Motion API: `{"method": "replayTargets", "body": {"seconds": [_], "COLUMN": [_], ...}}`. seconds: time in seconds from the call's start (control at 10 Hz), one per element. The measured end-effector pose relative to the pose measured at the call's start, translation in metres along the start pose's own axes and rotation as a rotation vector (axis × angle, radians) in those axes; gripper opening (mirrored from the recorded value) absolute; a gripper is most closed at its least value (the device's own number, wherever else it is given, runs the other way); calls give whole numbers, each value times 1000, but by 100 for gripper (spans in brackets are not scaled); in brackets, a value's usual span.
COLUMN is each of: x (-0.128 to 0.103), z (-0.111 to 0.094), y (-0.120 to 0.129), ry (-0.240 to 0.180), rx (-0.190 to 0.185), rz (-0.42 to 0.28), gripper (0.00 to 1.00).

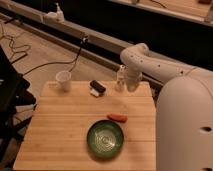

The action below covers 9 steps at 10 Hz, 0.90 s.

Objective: Move the arm in a circular motion

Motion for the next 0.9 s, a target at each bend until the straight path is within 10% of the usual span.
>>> {"method": "replayTargets", "body": {"seconds": [0.5, 0.9], "x": [74, 132], "z": [-17, -24], "y": [65, 30], "ry": [39, 62], "rx": [-108, -137], "rz": [-241, -242], "gripper": [0, 0]}}
